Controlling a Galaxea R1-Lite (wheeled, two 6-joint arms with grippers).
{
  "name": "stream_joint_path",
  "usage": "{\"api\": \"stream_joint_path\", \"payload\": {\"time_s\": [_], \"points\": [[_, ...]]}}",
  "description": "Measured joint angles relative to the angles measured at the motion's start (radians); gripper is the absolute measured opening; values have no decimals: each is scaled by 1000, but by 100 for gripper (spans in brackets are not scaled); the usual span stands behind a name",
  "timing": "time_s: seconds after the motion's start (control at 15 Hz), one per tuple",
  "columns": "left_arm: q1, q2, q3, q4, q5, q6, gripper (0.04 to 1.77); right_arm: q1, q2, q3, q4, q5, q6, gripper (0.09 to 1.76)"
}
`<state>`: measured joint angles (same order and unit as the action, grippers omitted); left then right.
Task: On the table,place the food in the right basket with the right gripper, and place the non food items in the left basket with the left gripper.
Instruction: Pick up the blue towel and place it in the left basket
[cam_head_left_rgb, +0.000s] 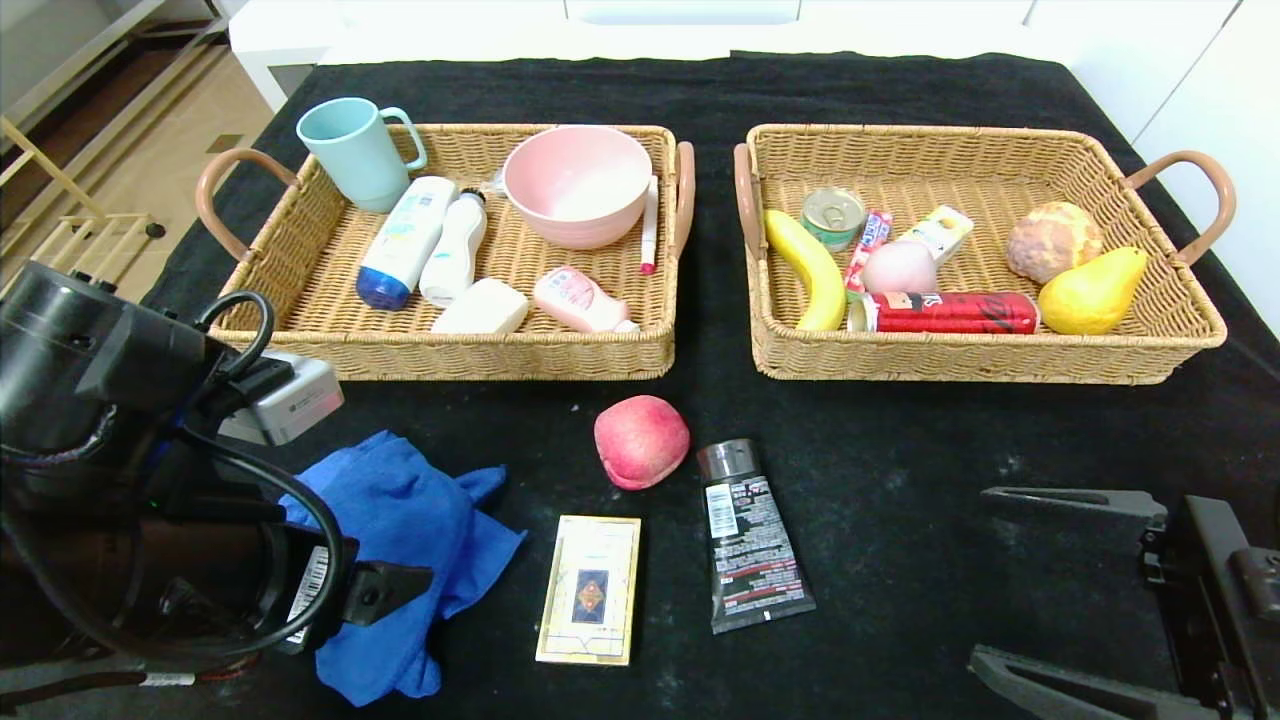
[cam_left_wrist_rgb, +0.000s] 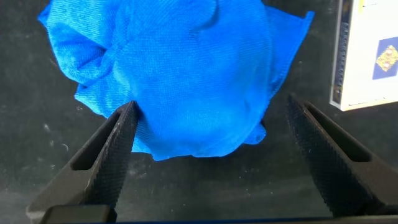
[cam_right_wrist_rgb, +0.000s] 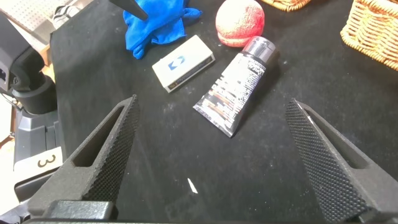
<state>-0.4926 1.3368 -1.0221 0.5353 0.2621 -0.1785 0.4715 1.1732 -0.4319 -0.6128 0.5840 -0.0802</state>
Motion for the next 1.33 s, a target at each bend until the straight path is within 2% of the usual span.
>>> {"api": "stream_joint_path", "payload": {"time_s": [0.73, 0.93, 1.27, 1.33], "points": [[0, 65, 59, -13, 41, -6, 172, 1, 0, 3, 0, 1, -1, 171], [0, 82, 92, -100, 67, -39, 172, 5, 0, 8, 3, 2, 0, 171], [-1, 91, 118, -115, 71, -46, 172, 8, 2, 9, 5, 3, 0, 171], [-1, 92, 120, -114, 71, -46, 159, 8, 2, 9, 5, 3, 0, 171]]}}
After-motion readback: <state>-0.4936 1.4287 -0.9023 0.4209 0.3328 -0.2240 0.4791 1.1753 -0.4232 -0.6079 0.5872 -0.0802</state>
